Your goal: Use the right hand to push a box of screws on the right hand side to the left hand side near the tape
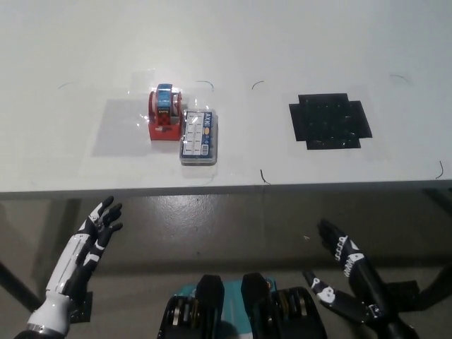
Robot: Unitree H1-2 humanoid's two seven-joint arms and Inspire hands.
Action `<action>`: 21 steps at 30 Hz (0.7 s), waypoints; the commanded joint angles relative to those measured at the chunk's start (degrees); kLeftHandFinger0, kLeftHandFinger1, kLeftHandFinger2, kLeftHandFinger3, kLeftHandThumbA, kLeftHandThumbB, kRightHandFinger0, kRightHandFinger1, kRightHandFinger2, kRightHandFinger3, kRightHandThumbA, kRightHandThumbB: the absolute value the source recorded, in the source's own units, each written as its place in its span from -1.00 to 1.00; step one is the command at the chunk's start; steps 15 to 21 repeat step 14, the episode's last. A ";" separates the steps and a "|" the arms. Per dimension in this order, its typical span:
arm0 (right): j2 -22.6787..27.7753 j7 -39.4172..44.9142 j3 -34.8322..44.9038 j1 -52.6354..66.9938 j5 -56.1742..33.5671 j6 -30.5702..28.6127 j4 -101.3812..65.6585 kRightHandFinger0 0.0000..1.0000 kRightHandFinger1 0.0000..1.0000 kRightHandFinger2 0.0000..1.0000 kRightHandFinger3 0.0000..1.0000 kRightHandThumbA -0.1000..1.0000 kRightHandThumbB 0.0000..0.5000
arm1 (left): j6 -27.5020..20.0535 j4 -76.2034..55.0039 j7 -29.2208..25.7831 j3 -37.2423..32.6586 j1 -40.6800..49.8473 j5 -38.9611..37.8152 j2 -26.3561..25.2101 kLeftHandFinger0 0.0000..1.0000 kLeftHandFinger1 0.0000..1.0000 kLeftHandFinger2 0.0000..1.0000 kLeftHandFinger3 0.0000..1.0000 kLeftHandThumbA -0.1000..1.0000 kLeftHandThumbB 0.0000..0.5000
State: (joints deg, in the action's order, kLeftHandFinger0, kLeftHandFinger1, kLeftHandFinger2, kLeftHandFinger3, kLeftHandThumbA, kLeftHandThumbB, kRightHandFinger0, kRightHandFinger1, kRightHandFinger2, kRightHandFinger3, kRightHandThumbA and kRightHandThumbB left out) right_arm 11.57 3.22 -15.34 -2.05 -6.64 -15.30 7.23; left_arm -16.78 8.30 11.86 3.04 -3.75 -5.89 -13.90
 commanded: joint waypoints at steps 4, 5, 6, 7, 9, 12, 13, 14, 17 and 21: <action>-1.47 3.78 3.40 -1.82 -1.83 -5.63 4.96 1.00 1.00 1.00 1.00 0.36 -0.34 | -0.92 -1.02 0.46 0.07 -0.08 -0.11 -0.91 1.00 1.00 1.00 1.00 0.75 -0.10; -1.36 4.12 3.72 -1.81 -1.66 -5.93 5.27 1.00 1.00 1.00 1.00 0.39 -0.36 | -0.89 -1.08 0.42 0.09 0.12 -0.08 -0.91 1.00 1.00 1.00 1.00 0.74 -0.13; -1.19 4.37 3.91 -1.76 -1.43 -6.01 5.41 1.00 1.00 1.00 1.00 0.41 -0.35 | -0.95 -1.11 0.39 0.11 0.33 -0.07 -0.89 1.00 1.00 1.00 1.00 0.73 -0.14; -1.01 4.48 4.10 -1.63 -1.22 -5.71 5.10 1.00 1.00 1.00 1.00 0.42 -0.38 | -0.89 -1.19 0.49 0.14 0.51 -0.23 -0.93 1.00 1.00 1.00 1.00 0.72 -0.15; -0.73 5.00 4.67 -1.84 -1.16 -5.63 5.21 1.00 1.00 1.00 1.00 0.42 -0.41 | -0.76 -1.18 0.52 0.18 0.71 -0.43 -0.90 1.00 1.00 1.00 1.00 0.70 -0.18; -0.70 5.80 5.38 -1.85 -1.55 -5.03 5.20 1.00 1.00 1.00 1.00 0.41 -0.41 | -0.22 -1.13 0.39 0.11 1.14 -0.25 -0.79 1.00 1.00 1.00 1.00 0.67 -0.18; -0.73 5.81 5.57 -1.92 -1.27 -5.22 5.28 1.00 1.00 1.00 1.00 0.42 -0.41 | -0.22 -1.06 0.32 0.05 1.17 0.01 -0.81 1.00 1.00 1.00 1.00 0.66 -0.22; -0.73 5.81 5.57 -1.92 -1.27 -5.22 5.28 1.00 1.00 1.00 1.00 0.42 -0.41 | -0.22 -1.06 0.32 0.05 1.17 0.01 -0.81 1.00 1.00 1.00 1.00 0.66 -0.22; -0.73 5.81 5.57 -1.92 -1.27 -5.22 5.28 1.00 1.00 1.00 1.00 0.42 -0.41 | -0.22 -1.06 0.32 0.05 1.17 0.01 -0.81 1.00 1.00 1.00 1.00 0.66 -0.22; -0.73 5.81 5.57 -1.92 -1.27 -5.22 5.28 1.00 1.00 1.00 1.00 0.42 -0.41 | -0.22 -1.06 0.32 0.05 1.17 0.01 -0.81 1.00 1.00 1.00 1.00 0.66 -0.22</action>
